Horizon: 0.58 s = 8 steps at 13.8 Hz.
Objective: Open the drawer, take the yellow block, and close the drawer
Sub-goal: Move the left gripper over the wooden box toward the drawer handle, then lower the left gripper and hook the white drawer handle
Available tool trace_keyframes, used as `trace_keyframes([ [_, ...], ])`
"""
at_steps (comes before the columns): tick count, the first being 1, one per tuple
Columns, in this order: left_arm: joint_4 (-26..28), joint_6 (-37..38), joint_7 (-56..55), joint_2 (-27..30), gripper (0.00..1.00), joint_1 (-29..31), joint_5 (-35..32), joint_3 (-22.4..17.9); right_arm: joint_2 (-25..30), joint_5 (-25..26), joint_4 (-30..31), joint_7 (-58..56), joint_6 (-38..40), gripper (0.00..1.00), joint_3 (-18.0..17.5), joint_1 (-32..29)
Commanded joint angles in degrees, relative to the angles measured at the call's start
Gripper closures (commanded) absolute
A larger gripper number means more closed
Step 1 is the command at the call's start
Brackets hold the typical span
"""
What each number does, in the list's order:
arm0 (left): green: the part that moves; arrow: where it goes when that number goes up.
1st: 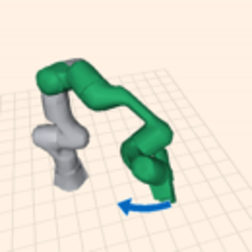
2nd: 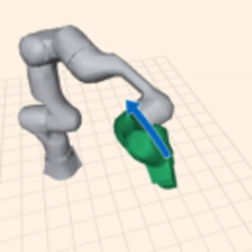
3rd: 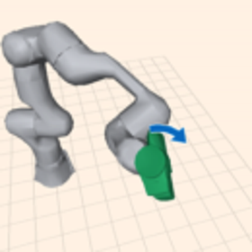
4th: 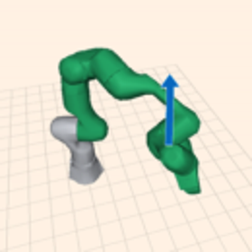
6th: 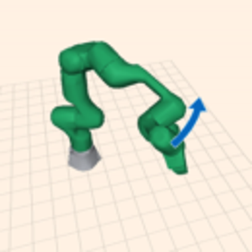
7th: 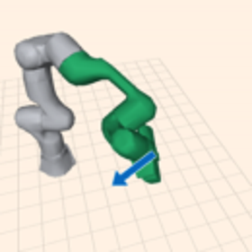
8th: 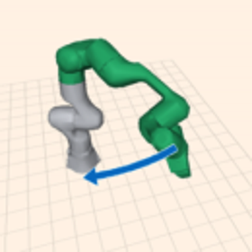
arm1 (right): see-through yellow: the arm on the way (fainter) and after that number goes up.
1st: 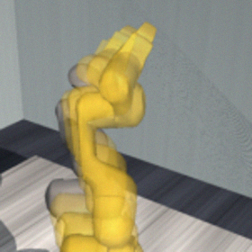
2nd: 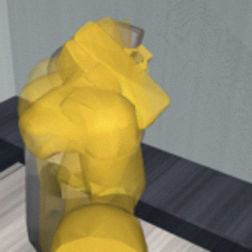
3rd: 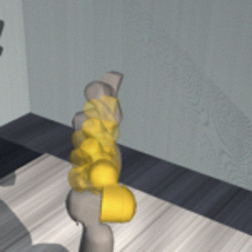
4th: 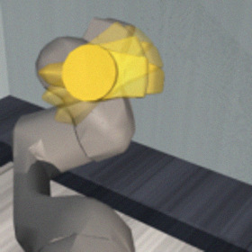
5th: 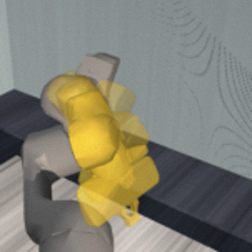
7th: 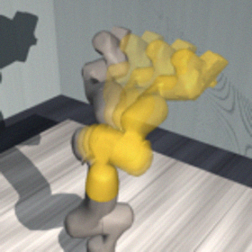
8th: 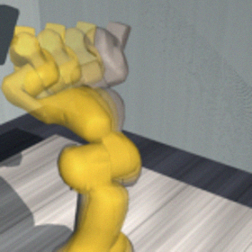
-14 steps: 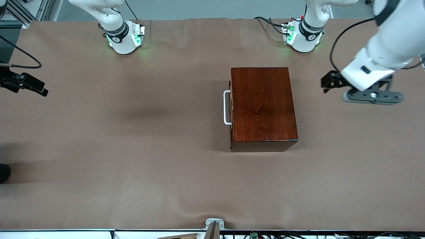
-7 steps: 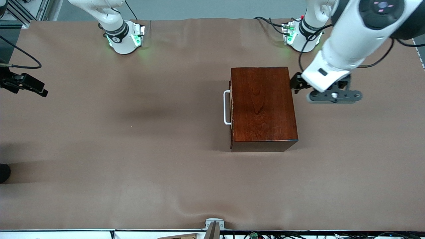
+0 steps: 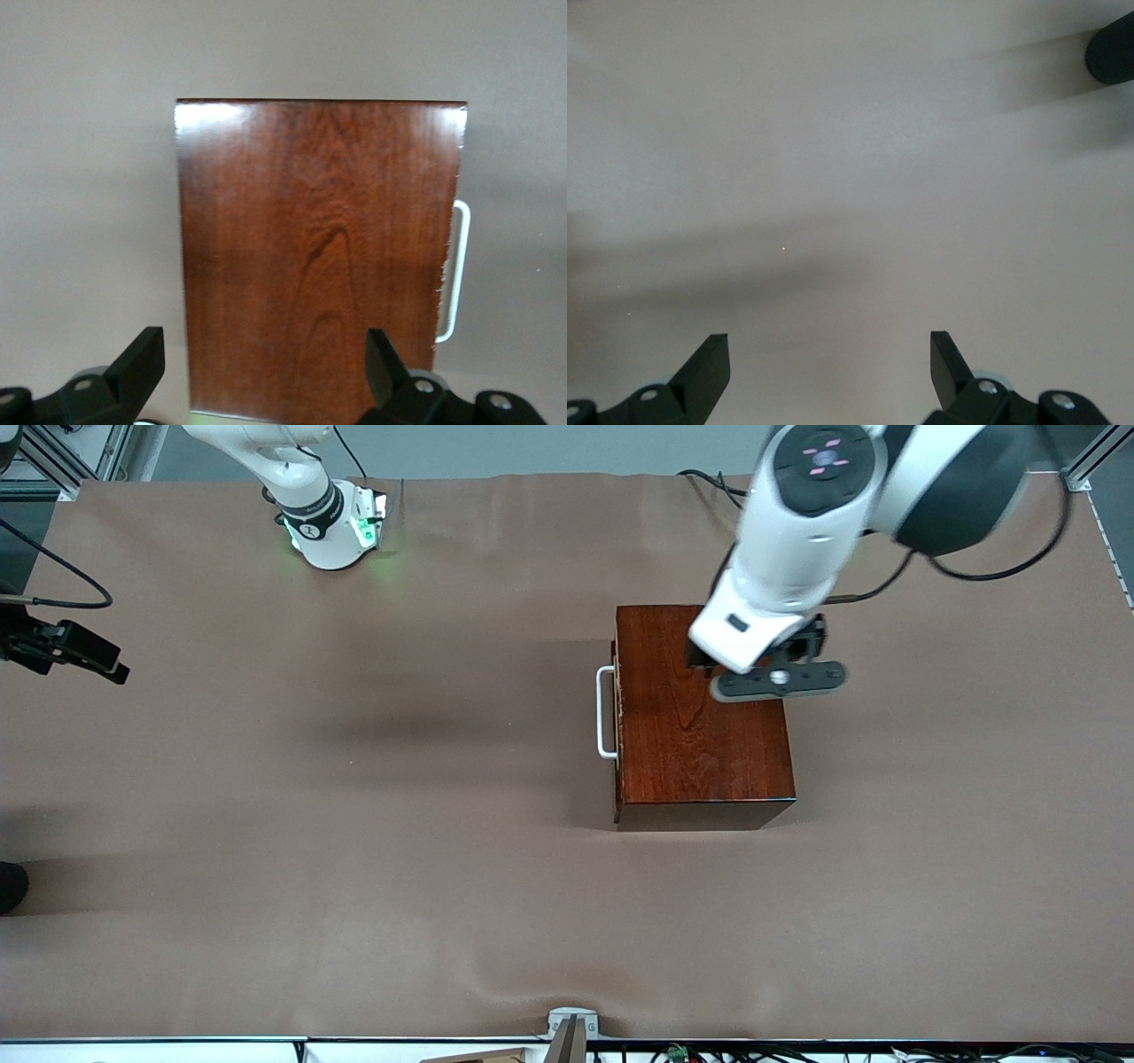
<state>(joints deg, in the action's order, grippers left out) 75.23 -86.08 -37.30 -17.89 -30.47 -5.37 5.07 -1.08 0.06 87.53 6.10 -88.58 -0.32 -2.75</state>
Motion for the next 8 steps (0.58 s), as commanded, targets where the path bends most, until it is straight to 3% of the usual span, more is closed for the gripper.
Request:
trace_keyframes([
  [1, -6.6, -0.7, -5.5, -6.9, 0.00, -4.5, -3.6, -0.6, 1.0, -0.3, 0.8, 0.4, -0.2, 0.00, -0.6, -0.6],
  [4, -8.8, -4.5, -11.7, -11.2, 0.00, -9.8, -5.3, -1.8, 1.0, -0.3, 0.8, 0.4, -0.2, 0.00, -0.6, -0.6],
  [8, -8.9, -8.4, -15.9, -15.1, 0.00, -19.1, -5.2, -9.3, 1.0, -0.3, 0.8, 0.4, -0.2, 0.00, -0.6, -0.6],
])
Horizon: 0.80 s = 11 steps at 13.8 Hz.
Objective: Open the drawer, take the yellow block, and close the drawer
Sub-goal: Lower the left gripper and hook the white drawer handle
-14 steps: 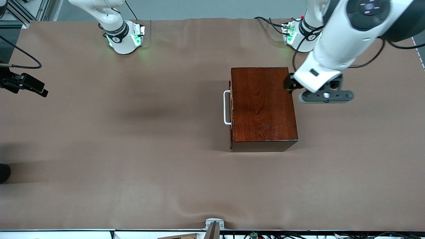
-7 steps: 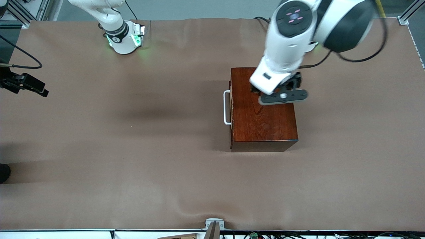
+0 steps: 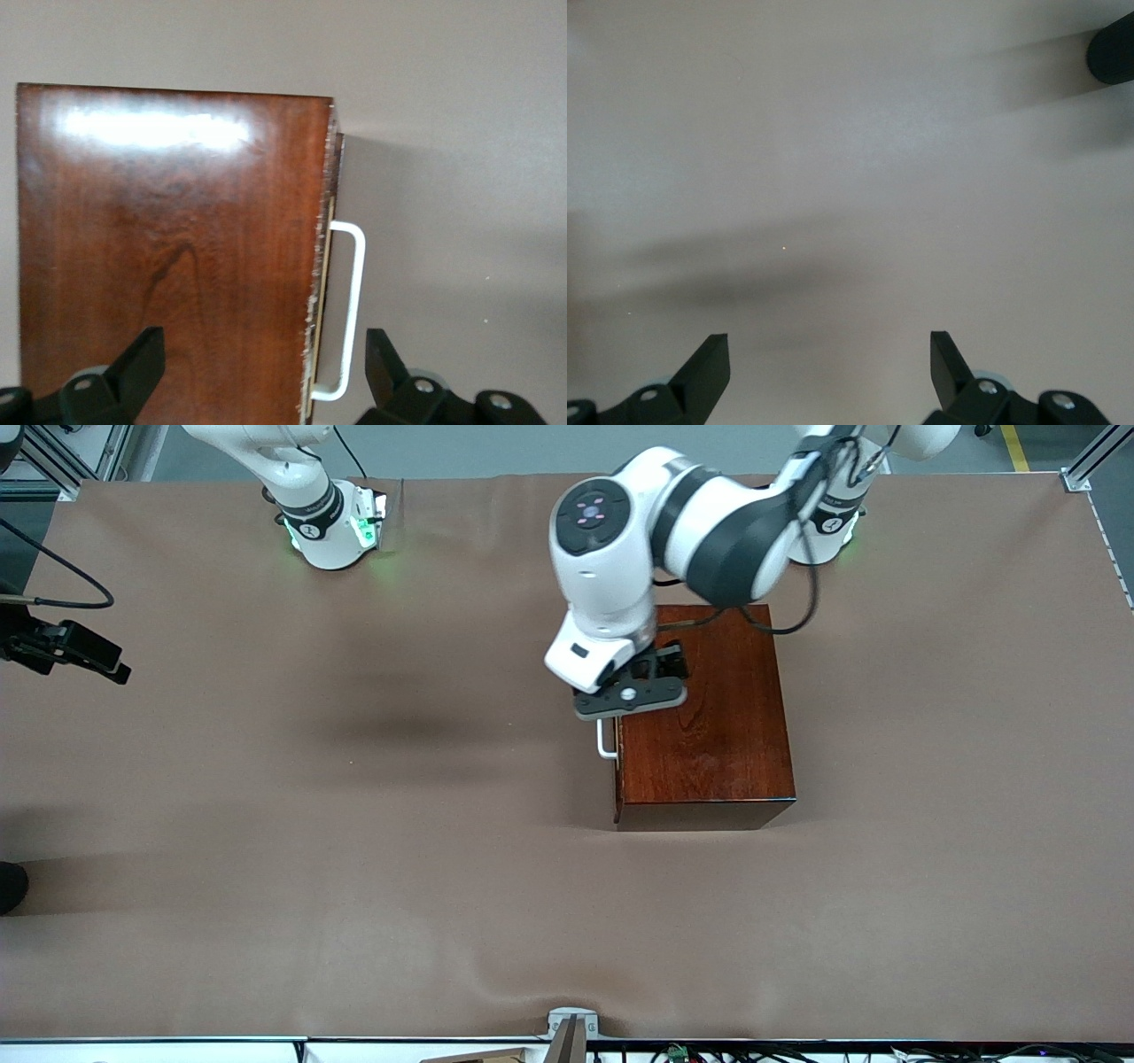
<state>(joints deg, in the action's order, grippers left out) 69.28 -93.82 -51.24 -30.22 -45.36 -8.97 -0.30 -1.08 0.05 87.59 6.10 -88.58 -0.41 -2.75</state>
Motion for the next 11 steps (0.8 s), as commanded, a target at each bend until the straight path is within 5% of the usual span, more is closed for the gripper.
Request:
trace_keyframes([
  [1, -2.9, -2.0, -2.7, -3.8, 0.00, -6.2, -1.6, -5.7, 1.0, -0.3, 0.7, 0.4, -0.2, 0.00, -0.6, -0.7],
  [11, -2.6, -8.9, -7.7, -9.1, 0.00, -11.3, -1.5, -6.6, 1.0, -0.3, 0.7, 0.4, -0.2, 0.00, -0.6, -0.7],
])
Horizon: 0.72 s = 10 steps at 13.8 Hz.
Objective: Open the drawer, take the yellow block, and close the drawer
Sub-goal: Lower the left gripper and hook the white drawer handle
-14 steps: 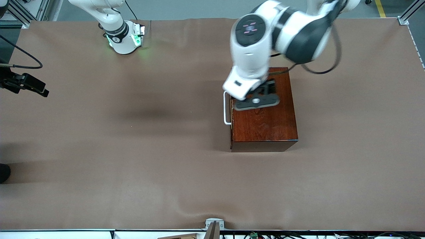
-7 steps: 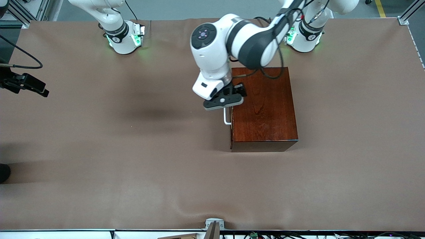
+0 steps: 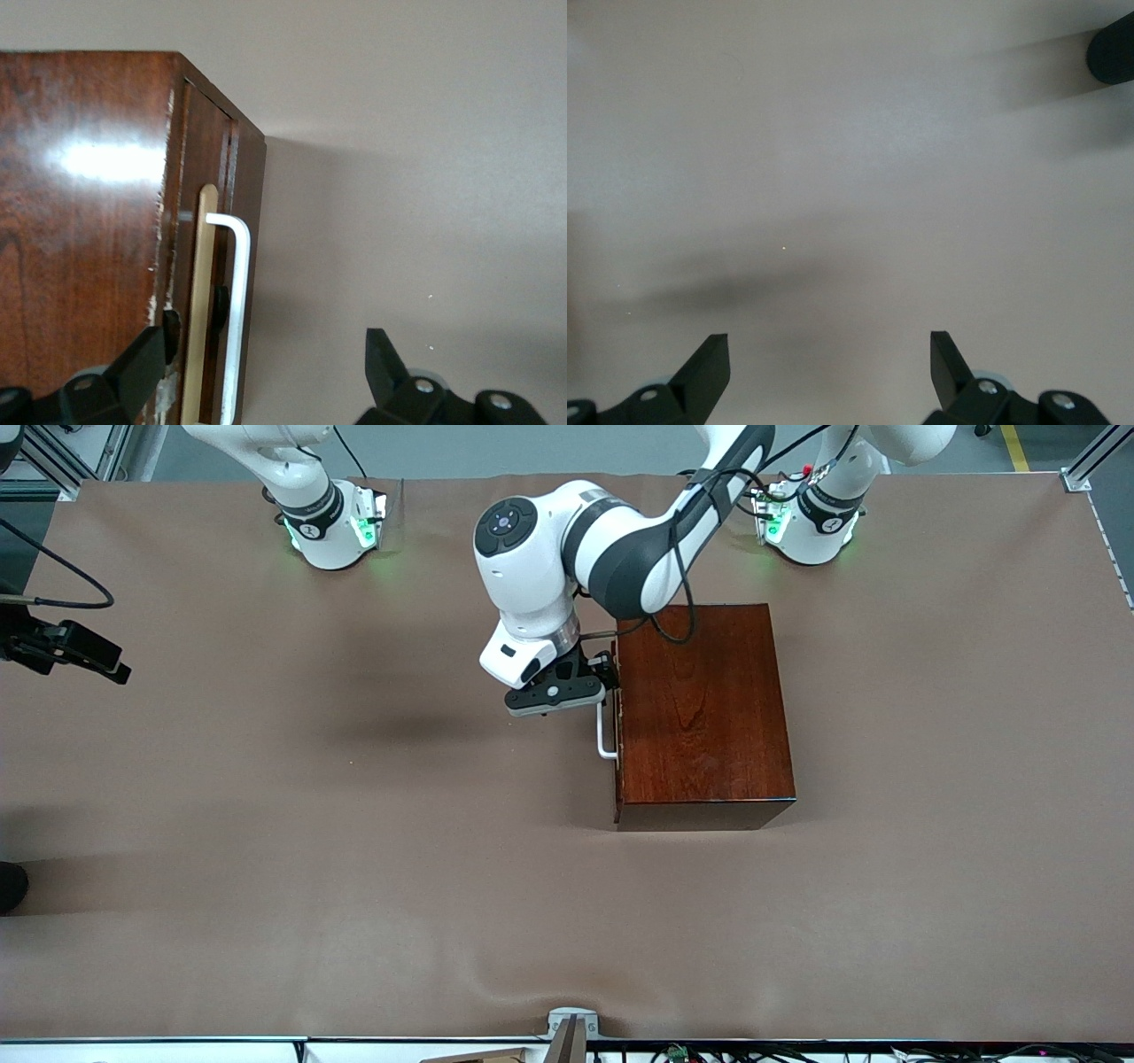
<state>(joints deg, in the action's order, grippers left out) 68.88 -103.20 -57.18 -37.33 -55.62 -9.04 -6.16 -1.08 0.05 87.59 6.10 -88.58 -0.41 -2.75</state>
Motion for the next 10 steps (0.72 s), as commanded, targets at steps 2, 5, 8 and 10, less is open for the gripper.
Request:
trace_keyframes([
  [2, -2.0, 0.6, -2.4, -2.7, 0.00, -1.6, -1.5, -0.7, 1.0, -0.3, 0.7, 0.4, -0.2, 0.00, -0.6, -0.7],
  [5, -1.8, 1.2, -2.4, -3.9, 0.00, -1.7, -1.3, -0.6, 1.0, -0.3, 0.7, 0.4, -0.2, 0.00, -0.6, -0.7],
  [8, -1.9, 1.2, -4.4, -5.6, 0.00, -1.6, -1.2, -0.7, 1.0, -0.3, 0.7, 0.4, -0.2, 0.00, -0.6, -0.7],
  [10, -1.9, 1.2, -4.4, -6.3, 0.00, -1.7, -1.2, -0.7, 1.0, -0.3, 0.7, 0.4, -0.2, 0.00, -0.6, -0.7],
])
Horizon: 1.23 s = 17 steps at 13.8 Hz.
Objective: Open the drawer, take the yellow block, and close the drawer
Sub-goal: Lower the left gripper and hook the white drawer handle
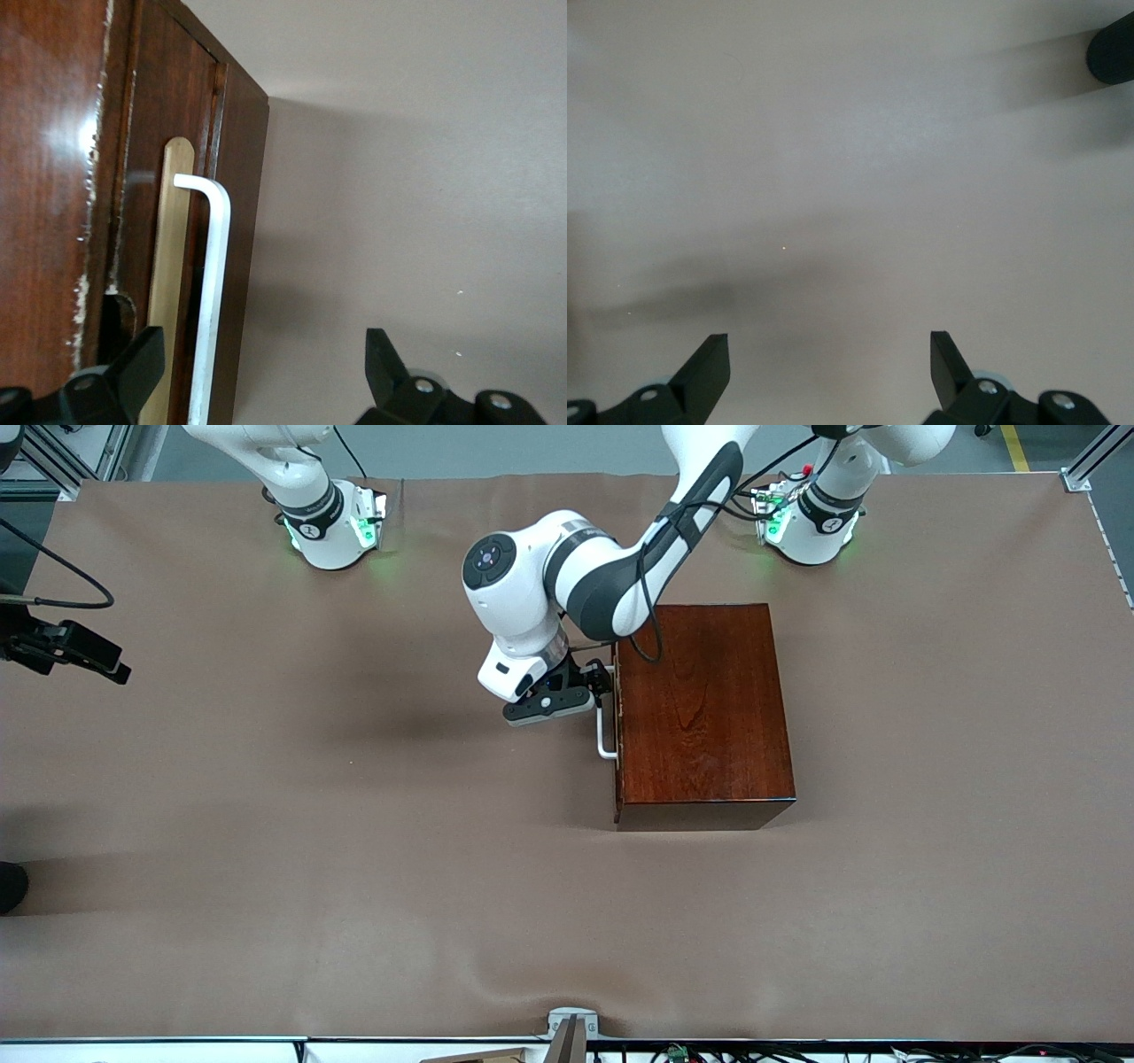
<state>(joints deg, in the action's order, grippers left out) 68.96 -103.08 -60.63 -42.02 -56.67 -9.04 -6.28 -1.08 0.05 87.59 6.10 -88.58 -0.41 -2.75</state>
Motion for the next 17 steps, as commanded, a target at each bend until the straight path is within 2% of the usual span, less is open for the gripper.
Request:
trace_keyframes([
  [1, -2.0, 1.0, -0.9, -2.1, 0.00, -0.6, -1.2, -0.6, 1.0, -0.3, 0.7, 0.4, -0.2, 0.00, -0.6, -0.7],
  [17, -1.7, 2.7, 3.7, -4.7, 0.00, -0.1, 1.3, -0.3, 1.0, -0.3, 0.7, 0.4, -0.2, 0.00, -0.6, -0.7],
])
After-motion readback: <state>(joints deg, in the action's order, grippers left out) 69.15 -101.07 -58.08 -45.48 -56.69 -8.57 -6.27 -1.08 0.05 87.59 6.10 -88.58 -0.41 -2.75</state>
